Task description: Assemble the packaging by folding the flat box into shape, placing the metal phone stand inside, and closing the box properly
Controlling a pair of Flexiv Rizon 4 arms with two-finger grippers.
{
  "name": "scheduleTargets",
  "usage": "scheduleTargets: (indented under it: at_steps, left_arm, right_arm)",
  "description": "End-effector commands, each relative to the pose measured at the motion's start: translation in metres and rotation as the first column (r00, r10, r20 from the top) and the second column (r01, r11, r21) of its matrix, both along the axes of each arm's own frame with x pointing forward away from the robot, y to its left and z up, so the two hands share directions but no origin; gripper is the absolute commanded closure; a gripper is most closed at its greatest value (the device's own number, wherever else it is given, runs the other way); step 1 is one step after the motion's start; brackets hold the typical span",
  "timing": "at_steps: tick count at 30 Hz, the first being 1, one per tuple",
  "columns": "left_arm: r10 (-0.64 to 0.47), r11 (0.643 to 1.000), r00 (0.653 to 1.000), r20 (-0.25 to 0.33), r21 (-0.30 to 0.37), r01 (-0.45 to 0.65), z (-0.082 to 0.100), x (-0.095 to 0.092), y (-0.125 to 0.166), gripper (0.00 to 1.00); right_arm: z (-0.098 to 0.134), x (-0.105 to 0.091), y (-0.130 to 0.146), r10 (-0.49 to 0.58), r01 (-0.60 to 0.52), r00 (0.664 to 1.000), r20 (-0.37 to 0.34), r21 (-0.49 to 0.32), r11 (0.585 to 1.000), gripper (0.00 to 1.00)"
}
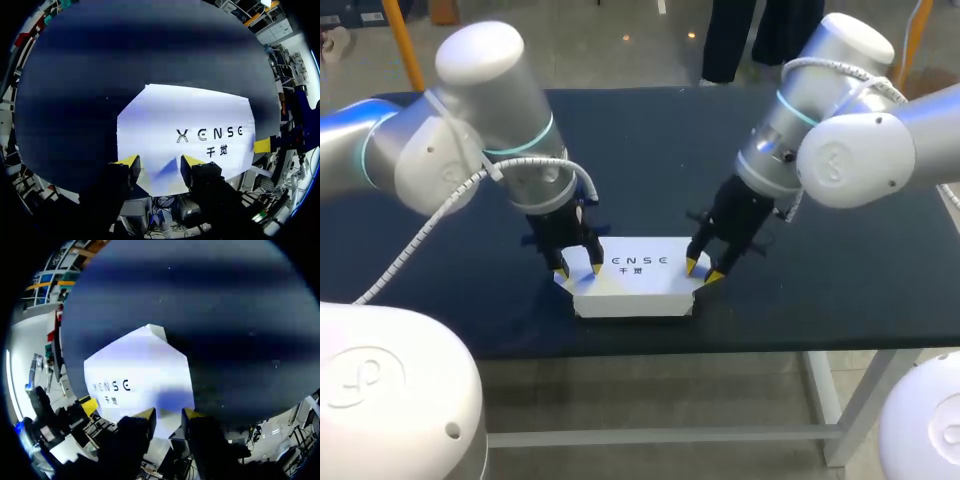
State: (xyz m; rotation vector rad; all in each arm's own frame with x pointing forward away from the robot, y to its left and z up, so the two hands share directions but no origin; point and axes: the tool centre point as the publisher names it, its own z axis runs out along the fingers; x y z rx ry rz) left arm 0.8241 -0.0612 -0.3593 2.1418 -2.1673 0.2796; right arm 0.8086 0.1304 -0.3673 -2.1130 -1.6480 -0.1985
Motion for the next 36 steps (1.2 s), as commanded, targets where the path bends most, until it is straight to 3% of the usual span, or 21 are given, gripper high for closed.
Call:
scheduleTargets:
  at_steps: [1,14,20,28,36]
  left_arm:
    - [0.000,1.000,1.000,0.017,-0.006,0.000,-0.001,-0.004,0.002,0.42]
    - [0.006,0.999,0.998,0.070,-0.041,-0.003,-0.007,-0.005,0.003,0.46]
    - [0.020,0.998,0.997,0.078,-0.057,-0.016,-0.010,-0.004,0.007,0.44]
    - [0.031,0.996,0.997,0.076,-0.082,-0.024,-0.016,-0.001,0.011,0.42]
    - [-0.005,0.988,0.999,0.045,-0.152,0.012,-0.022,-0.001,0.012,0.43]
  right_arm:
    - [-0.004,-0.004,-0.004,-0.007,0.007,1.000,0.014,0.007,1.000,0.62]
    - [-0.012,-0.001,-0.004,-0.014,0.014,1.000,-0.001,0.040,0.999,0.62]
    - [-0.013,0.000,-0.004,-0.016,0.016,1.000,-0.001,0.057,0.998,0.62]
    - [-0.014,0.001,-0.003,-0.020,0.020,1.000,0.001,0.067,0.998,0.63]
    - [-0.017,0.001,-0.002,-0.027,0.026,1.000,0.009,0.086,0.996,0.62]
